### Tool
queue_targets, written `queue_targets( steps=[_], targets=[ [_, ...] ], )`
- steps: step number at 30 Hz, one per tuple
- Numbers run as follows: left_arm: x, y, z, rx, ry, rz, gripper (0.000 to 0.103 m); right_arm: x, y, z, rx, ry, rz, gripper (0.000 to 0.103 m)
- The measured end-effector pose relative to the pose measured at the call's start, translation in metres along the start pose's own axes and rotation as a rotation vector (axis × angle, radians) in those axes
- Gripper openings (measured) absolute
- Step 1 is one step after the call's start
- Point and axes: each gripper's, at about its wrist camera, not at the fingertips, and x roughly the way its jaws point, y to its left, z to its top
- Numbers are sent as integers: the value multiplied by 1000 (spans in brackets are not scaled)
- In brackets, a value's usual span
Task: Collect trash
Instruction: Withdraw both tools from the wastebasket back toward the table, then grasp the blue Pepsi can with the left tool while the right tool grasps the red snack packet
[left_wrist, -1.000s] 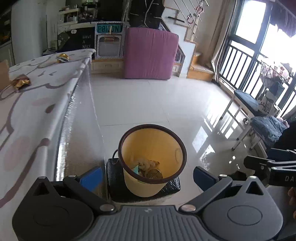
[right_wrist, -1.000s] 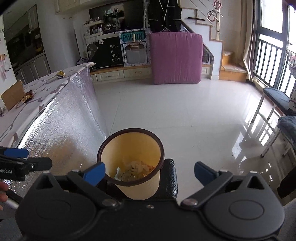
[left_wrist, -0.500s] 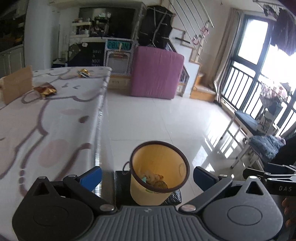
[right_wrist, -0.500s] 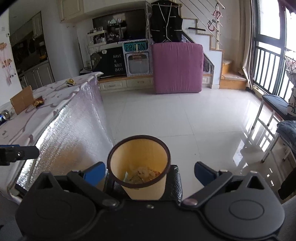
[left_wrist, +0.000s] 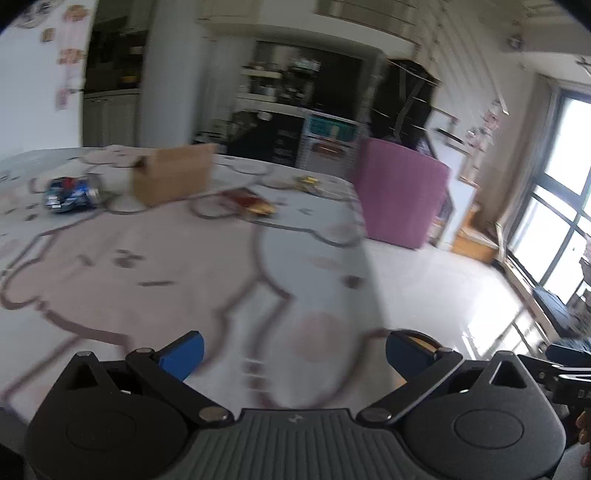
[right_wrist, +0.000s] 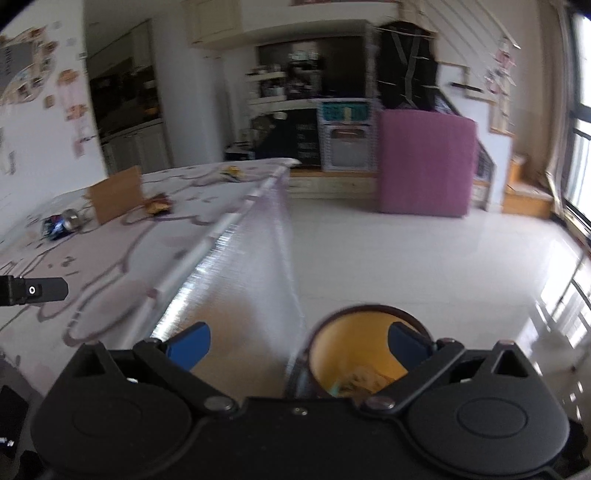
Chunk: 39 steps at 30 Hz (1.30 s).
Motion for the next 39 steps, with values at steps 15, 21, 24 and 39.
queue_targets(
  steps=[15,21,24,39],
  targets=[
    [8,172,41,-106,-52,177,103,81,134,66,-142,-45,177,103],
    [30,230,64,-169,-76,207,103,133,177,97,-165,-49,229,103],
    [46,247,79,-166,-95,214,103,164,195,109,-195,-42,240,103],
    [143,272,161,20,5,280,103,263,236,144,-305,-51,225,103]
  ],
)
